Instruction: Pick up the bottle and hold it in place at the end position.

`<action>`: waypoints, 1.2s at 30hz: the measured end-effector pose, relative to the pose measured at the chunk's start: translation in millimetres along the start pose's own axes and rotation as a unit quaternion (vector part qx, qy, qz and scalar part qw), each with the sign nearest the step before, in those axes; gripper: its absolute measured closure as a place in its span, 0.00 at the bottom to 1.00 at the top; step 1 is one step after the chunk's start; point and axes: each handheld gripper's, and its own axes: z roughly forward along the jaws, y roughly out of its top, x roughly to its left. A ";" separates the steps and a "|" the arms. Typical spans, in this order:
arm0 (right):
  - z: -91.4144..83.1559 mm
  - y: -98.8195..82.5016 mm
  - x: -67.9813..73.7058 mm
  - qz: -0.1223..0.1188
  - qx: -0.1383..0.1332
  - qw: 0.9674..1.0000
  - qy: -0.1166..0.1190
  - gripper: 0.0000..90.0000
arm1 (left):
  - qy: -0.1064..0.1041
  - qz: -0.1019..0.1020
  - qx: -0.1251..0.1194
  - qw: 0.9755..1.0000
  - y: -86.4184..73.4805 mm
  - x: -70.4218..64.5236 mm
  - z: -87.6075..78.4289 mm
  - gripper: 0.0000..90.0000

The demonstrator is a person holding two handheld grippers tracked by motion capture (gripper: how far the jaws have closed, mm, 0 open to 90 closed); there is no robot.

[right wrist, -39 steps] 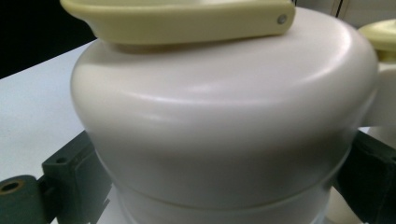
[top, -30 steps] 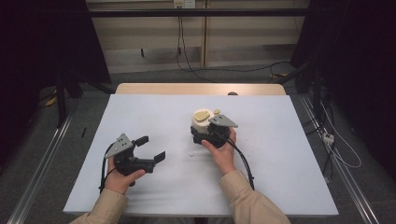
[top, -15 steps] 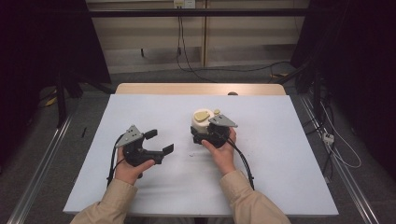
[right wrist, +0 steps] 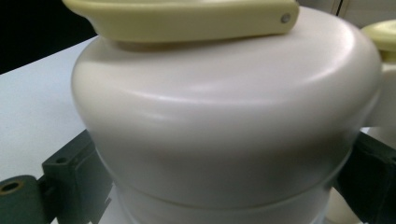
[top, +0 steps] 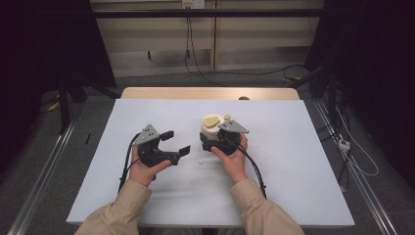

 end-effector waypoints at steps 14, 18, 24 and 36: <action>-0.2 0.2 0.2 -0.004 0.002 1.000 -0.001 0.06 | -0.005 0.003 0.015 1.000 13.1 3.4 15.9 0.26; -0.2 0.4 0.3 -0.005 0.003 1.000 -0.001 0.06 | -0.012 0.005 0.018 1.000 18.1 3.3 20.2 0.31; -0.3 0.4 0.3 -0.005 0.004 1.000 -0.002 0.06 | -0.019 0.010 0.023 0.999 23.8 2.0 27.6 0.38; -0.2 0.3 0.1 -0.006 0.004 1.000 -0.001 0.06 | -0.030 0.016 0.034 0.999 29.6 1.4 42.3 0.50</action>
